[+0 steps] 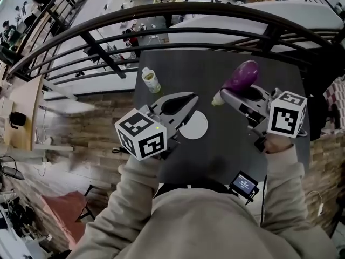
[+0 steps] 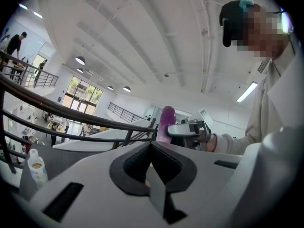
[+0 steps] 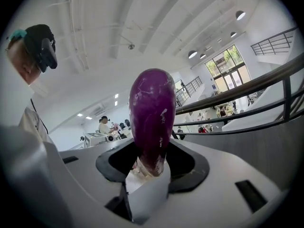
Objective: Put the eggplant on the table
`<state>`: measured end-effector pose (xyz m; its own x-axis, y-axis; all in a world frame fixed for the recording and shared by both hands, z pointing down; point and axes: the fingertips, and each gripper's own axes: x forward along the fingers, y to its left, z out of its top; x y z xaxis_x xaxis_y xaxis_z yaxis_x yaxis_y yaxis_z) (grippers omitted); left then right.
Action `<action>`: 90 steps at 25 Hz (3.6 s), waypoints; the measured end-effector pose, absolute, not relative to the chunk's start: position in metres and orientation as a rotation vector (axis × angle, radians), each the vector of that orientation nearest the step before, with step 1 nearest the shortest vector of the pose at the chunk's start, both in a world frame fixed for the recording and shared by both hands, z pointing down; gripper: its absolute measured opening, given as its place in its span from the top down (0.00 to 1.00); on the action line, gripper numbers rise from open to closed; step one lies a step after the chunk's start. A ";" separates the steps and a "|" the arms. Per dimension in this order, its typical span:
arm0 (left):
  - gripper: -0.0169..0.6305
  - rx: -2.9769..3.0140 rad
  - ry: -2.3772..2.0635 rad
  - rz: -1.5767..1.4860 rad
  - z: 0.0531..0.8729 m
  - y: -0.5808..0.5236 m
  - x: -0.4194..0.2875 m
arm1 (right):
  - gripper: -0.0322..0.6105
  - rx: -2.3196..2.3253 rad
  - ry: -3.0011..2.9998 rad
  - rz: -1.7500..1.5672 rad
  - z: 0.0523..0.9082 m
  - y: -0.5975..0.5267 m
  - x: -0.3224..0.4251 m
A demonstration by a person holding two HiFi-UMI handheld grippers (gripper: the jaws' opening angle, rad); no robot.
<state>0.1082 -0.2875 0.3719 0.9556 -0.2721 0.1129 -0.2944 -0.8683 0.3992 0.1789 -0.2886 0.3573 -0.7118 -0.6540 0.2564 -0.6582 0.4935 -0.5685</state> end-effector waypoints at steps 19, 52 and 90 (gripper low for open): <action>0.96 2.485 -0.451 0.128 0.476 -0.303 0.075 | 0.64 1.070 -2.469 1.276 0.486 -0.307 0.141; 0.96 2.369 -0.469 0.140 0.548 -0.299 0.027 | 0.64 0.776 -1.704 1.495 0.732 -0.253 0.109; 0.96 2.344 -0.481 0.096 0.544 -0.296 0.006 | 0.55 0.917 -1.561 1.505 0.771 -0.260 0.122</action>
